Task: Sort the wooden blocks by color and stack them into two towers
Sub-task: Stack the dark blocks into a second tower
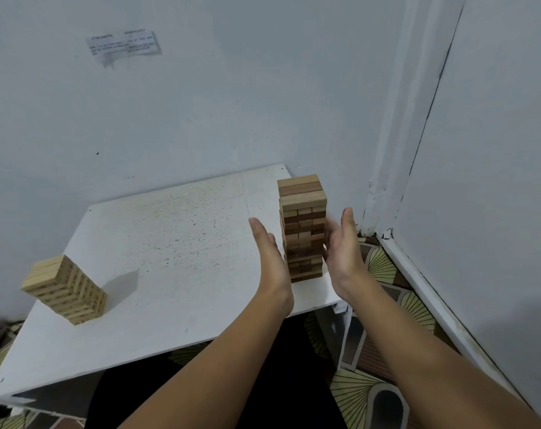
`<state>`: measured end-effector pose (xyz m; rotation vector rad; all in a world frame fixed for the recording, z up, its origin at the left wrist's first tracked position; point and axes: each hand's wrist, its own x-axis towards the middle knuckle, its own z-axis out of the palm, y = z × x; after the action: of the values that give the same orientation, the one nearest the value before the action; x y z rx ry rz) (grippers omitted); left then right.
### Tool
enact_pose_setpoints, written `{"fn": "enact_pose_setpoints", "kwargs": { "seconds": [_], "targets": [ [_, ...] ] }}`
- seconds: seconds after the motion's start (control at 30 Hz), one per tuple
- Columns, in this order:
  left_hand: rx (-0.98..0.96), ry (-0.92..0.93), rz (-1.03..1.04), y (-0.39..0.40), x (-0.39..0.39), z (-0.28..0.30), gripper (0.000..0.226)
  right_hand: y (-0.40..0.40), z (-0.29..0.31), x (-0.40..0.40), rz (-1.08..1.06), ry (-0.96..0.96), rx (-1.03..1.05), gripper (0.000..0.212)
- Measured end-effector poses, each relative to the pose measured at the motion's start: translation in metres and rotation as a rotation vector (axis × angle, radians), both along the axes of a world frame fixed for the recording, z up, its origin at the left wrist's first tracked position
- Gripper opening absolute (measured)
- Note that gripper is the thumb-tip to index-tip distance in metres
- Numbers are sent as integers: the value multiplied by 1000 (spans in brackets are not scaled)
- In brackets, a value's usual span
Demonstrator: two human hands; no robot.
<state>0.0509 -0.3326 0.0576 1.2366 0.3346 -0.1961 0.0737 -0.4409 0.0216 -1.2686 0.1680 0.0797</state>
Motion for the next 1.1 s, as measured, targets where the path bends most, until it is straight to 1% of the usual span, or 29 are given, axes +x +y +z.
{"fn": "enact_pose_setpoints", "kwargs": {
  "seconds": [0.03, 0.13, 0.17, 0.3, 0.5, 0.53, 0.6, 0.63, 0.67, 0.7, 0.73, 0.77, 0.8, 0.83, 0.87, 0.93, 0.97, 1.03, 1.1],
  "targets": [
    [-3, 9, 2, 0, -1, -3, 109, 0, -2, -2, -2, 15, -18, 116],
    [-12, -14, -10, -1, -1, -17, 132, 2, -5, -4, -5, 37, -2, 90],
    [-5, -28, -20, -1, 0, -24, 134, 3, -11, -2, 0, 28, 13, 86],
    [51, -91, -55, -3, -2, -30, 123, 8, -15, -2, -22, 44, 12, 59],
    [56, -79, -83, -2, -2, -31, 122, 8, -20, 0, -30, 55, 47, 56],
    [60, -78, -91, -2, -2, -31, 121, 6, -21, 1, -15, 43, 46, 59],
    [89, -66, -114, 1, -5, -28, 117, -2, -24, 1, 35, 17, 26, 75],
    [102, -44, -116, 4, -6, -25, 112, -8, -23, -1, 61, 7, -1, 81],
    [124, -25, -111, 7, -6, -24, 100, -16, -22, -2, 71, 4, -39, 82],
    [169, -9, -94, 13, -5, -27, 81, -25, -22, -1, 65, 5, -80, 77],
    [272, -1, -86, 20, -3, -29, 64, -35, -22, 0, 58, 1, -133, 71],
    [417, -15, -103, 30, 0, -34, 55, -47, -23, 2, 73, -13, -217, 63],
    [567, -54, -145, 42, 4, -41, 55, -58, -23, 3, 121, -27, -335, 56],
    [695, -93, -201, 54, 7, -47, 58, -68, -23, 5, 201, -36, -471, 53],
    [800, -123, -268, 66, 11, -52, 64, -75, -23, 7, 286, -42, -604, 57],
    [967, -157, -432, 81, 18, -55, 81, -83, -20, 12, 420, -50, -826, 75],
    [1039, -166, -507, 84, 22, -54, 91, -84, -20, 16, 463, -56, -897, 83],
    [1118, -179, -596, 82, 30, -50, 105, -84, -20, 24, 512, -62, -949, 96],
    [1157, -196, -612, 76, 38, -50, 111, -80, -22, 32, 531, -54, -937, 98]
  ]
}}
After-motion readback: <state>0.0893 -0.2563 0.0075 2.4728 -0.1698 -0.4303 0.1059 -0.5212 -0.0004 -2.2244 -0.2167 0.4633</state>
